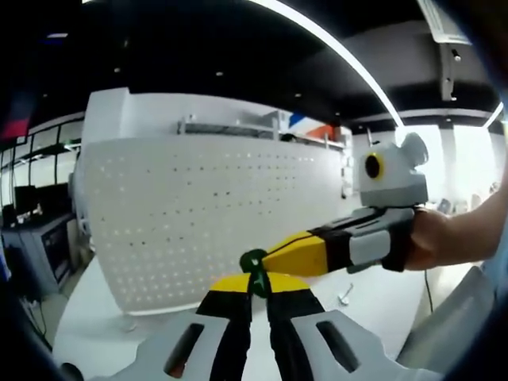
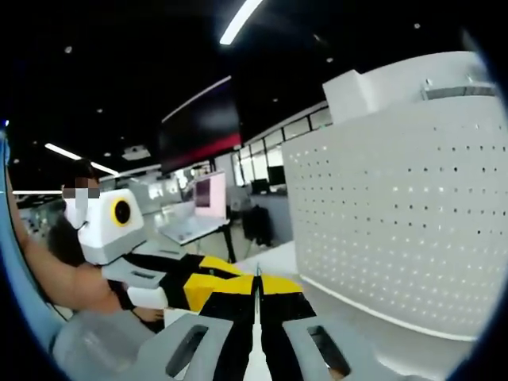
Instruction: Insert the hook assembly into the mounting plate slot until the hook locks in place.
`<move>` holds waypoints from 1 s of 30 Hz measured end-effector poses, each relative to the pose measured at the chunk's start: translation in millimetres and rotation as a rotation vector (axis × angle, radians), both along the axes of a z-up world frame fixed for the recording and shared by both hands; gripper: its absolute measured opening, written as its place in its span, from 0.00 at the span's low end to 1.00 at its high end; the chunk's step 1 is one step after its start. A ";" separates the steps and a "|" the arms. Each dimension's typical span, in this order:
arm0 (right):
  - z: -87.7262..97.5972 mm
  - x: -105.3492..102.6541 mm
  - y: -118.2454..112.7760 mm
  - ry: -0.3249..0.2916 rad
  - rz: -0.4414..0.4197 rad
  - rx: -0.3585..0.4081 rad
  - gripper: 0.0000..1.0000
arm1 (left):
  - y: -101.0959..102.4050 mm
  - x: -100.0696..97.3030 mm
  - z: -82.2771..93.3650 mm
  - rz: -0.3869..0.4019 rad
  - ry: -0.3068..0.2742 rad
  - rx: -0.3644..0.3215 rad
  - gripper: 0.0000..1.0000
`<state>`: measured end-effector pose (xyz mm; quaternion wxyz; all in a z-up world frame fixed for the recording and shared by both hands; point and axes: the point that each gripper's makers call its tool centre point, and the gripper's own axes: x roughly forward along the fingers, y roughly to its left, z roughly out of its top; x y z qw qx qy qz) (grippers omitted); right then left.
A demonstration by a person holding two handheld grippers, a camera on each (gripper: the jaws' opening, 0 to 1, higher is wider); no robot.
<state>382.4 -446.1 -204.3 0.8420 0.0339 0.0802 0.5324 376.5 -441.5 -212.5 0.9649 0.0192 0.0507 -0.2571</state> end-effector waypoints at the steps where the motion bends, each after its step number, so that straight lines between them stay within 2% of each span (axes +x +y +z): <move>1: -0.4 0.1 0.0 0.001 0.001 0.000 0.00 | -0.3 -0.1 -0.4 -0.001 -0.001 0.005 0.06; 10: 0.3 0.3 -0.4 -0.012 0.003 0.003 0.00 | -0.2 0.8 0.8 0.005 -0.007 0.009 0.05; 18: 0.2 -0.2 1.5 -0.079 0.008 -0.046 0.00 | 0.6 1.7 0.0 0.014 -0.006 0.016 0.04; 30: 2.8 5.0 -2.1 -0.056 -0.002 -0.045 0.03 | -0.5 4.0 3.2 0.017 -0.015 0.014 0.04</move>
